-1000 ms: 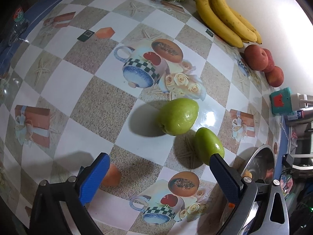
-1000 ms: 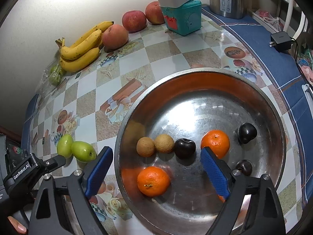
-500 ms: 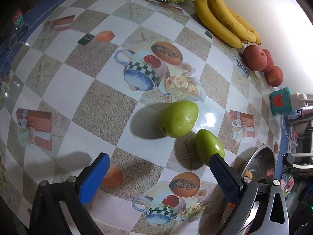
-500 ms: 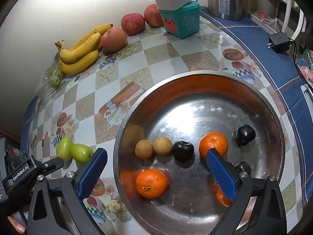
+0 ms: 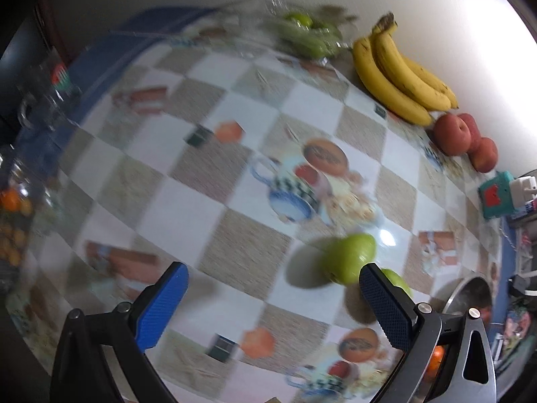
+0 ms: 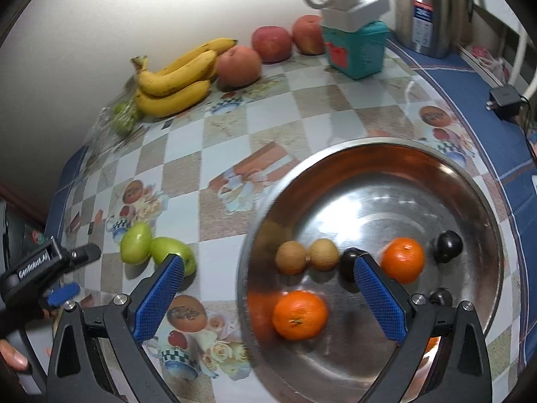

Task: Organize fruits
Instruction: 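Move the right tool to the large green mango while the left tool moves to the green pear, then close the right tool on the green mango while the left tool closes on the green pear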

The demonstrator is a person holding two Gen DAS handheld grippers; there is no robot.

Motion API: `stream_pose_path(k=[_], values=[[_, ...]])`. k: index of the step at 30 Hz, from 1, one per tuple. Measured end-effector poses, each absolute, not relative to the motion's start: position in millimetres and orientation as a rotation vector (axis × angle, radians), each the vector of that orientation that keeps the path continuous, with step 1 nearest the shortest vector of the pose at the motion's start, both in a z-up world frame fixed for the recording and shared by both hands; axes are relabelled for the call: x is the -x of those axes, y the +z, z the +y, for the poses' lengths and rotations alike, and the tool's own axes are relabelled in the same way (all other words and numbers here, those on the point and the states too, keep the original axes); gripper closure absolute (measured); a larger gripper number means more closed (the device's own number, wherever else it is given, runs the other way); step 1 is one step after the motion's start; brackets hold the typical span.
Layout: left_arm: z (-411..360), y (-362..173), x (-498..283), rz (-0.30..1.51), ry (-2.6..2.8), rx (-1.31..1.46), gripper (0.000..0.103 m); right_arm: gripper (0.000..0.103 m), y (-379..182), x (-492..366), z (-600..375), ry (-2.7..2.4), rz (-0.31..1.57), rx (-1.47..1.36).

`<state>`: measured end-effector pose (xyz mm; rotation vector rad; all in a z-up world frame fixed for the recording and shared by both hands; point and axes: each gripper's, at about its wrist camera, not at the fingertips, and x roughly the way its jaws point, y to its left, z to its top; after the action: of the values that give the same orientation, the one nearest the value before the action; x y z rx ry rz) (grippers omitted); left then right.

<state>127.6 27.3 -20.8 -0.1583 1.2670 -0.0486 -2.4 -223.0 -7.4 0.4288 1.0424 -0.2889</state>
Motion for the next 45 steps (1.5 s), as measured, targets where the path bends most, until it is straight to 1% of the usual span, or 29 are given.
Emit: stream_pose_path(k=[6, 16, 23, 29, 41, 45], values=[[50, -15, -138, 1.234, -0.005, 0.096, 0.000, 0.002, -9, -5, -201, -0.234, 1.054, -0.389], [81, -13, -147, 1.212, 0.081, 0.093, 0.000, 0.002, -9, -16, -161, -0.143, 1.061, -0.358], [76, -13, -147, 1.218, 0.045, 0.098, 0.000, 0.002, -8, -25, -139, -0.078, 1.043, -0.390], [65, -14, -149, 1.216, -0.008, 0.110, 0.000, 0.002, -11, -35, -143, -0.097, 1.022, -0.474], [59, -14, -157, 1.172, -0.024, 0.172, 0.000, 0.002, -26, -61, -147, -0.148, 1.066, -0.565], [49, -22, -160, 1.178, -0.054, 0.166, 0.000, 0.002, -34, -65, -149, -0.181, 1.091, -0.549]])
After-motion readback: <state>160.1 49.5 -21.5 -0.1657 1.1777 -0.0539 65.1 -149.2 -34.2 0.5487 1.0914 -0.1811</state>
